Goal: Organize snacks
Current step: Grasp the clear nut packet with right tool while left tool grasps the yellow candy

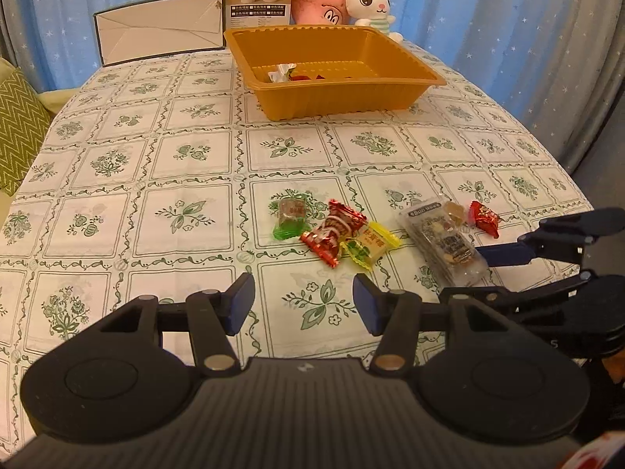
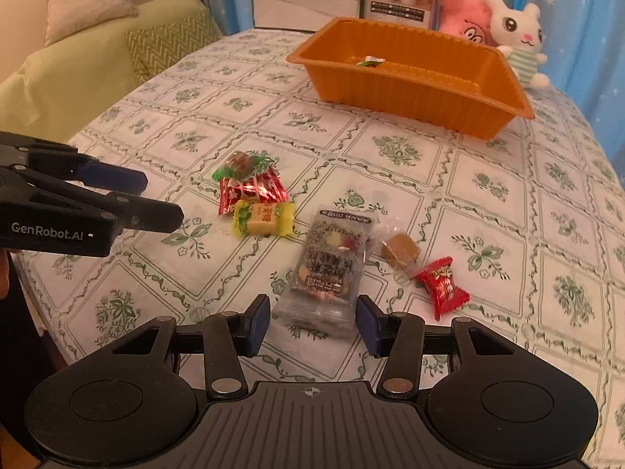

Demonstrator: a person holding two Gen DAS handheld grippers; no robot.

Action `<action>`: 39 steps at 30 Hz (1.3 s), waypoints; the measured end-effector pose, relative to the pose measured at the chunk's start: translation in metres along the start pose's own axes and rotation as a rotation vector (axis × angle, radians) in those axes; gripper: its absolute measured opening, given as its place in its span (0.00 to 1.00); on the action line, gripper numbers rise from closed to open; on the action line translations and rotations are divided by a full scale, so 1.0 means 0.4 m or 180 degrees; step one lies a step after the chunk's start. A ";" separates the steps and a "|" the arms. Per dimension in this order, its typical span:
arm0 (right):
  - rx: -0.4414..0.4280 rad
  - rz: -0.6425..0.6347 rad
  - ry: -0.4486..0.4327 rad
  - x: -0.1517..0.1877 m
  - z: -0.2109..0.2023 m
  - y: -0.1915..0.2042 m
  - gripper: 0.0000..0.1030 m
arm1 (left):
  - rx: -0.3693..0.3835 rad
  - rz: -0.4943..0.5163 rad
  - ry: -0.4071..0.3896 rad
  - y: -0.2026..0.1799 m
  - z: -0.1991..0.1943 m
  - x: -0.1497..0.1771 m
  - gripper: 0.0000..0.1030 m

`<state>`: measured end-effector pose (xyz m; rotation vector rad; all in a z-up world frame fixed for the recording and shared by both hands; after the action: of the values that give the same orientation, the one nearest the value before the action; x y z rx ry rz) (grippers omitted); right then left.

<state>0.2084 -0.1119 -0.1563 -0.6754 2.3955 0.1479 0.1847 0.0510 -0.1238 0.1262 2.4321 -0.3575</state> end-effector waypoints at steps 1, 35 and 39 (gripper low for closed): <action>0.0031 0.0078 -0.0029 -0.001 0.000 -0.003 0.48 | 0.0011 -0.0004 0.0005 -0.001 0.002 -0.001 0.50; 0.0341 0.0795 -0.0092 0.044 -0.046 -0.081 0.36 | 0.0564 0.1185 0.0429 -0.091 0.178 -0.063 0.19; 0.0364 0.0775 -0.0095 0.041 -0.043 -0.077 0.36 | 0.0467 0.1111 0.0395 -0.096 0.162 -0.048 0.18</action>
<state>0.2036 -0.1502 -0.1510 -0.3255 2.4296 0.1208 0.2321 -0.0043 -0.1510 0.6447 2.4420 -0.3769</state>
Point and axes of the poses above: each gripper's, at about its wrist camera, not at the fingertips, and z roughly the way its jaws point, y to its left, x to its underside, the point moved 3 cm from there along z, roughly the way its jaws point, and after that the axes turned 10 degrees about x, right-handed, at the moved point
